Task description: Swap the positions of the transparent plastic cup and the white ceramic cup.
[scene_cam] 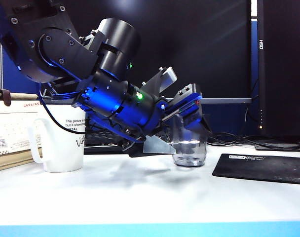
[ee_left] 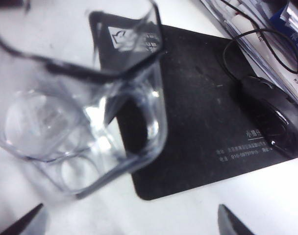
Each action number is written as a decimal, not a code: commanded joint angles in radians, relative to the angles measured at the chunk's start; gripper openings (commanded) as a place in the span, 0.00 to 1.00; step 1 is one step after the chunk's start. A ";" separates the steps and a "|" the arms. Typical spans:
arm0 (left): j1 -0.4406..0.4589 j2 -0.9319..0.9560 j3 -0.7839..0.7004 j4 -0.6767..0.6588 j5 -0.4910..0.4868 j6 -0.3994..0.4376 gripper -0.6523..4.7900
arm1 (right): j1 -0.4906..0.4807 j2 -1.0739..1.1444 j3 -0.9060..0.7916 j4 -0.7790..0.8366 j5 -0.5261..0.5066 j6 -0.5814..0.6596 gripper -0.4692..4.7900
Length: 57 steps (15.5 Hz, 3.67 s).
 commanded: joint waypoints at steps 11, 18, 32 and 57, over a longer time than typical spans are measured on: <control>0.166 -0.906 0.002 -0.474 -0.366 0.301 0.11 | -0.165 -0.114 0.007 0.036 0.047 0.056 0.09; 0.262 -1.747 -0.102 -0.960 -0.609 0.360 0.11 | -0.199 -0.194 -0.192 0.271 -0.325 0.294 0.09; 0.262 -1.853 -0.875 -0.735 -0.533 -0.008 0.11 | -0.193 -0.257 -1.050 0.628 -0.285 0.715 0.09; 0.261 -1.854 -0.880 -0.734 -0.463 0.001 0.11 | -0.193 -0.258 -1.138 0.340 -0.234 0.724 0.09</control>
